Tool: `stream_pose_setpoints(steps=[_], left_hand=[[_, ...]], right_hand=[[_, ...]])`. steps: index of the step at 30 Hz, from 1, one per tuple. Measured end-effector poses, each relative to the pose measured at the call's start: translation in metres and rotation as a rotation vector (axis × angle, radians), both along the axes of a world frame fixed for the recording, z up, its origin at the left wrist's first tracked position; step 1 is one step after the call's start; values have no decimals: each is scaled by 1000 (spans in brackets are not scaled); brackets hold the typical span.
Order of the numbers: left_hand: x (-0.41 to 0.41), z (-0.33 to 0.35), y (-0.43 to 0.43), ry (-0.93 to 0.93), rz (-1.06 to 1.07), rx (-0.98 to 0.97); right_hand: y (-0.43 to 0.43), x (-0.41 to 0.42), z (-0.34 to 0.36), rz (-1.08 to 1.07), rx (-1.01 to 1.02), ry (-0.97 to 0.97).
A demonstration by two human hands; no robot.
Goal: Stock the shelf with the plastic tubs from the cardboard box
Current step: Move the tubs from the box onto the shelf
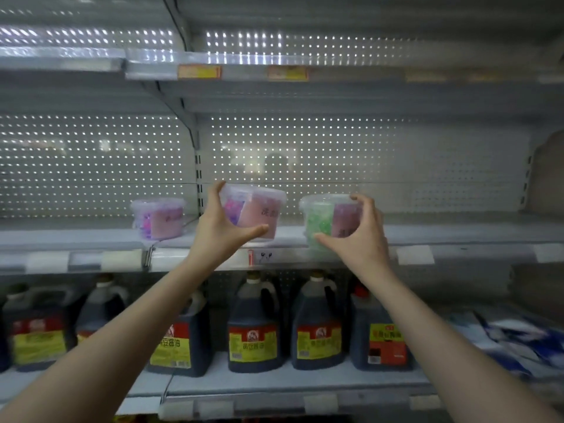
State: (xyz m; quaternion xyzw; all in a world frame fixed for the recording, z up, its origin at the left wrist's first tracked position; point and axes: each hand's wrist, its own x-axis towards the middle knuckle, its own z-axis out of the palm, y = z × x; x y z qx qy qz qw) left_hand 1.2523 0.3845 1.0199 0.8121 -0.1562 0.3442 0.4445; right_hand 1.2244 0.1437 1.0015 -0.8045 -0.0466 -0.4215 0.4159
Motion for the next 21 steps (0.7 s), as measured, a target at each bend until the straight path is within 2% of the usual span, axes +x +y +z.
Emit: stream_pose_setpoints(steps=[11, 16, 21], left_hand=[[65, -18, 7, 125, 7, 34], [89, -16, 3, 204, 75, 168], [103, -9, 0, 265, 262, 384]], right_hand=[[30, 79, -1, -2, 22, 81], [26, 103, 1, -30, -33, 161], [17, 125, 1, -101, -163, 306]])
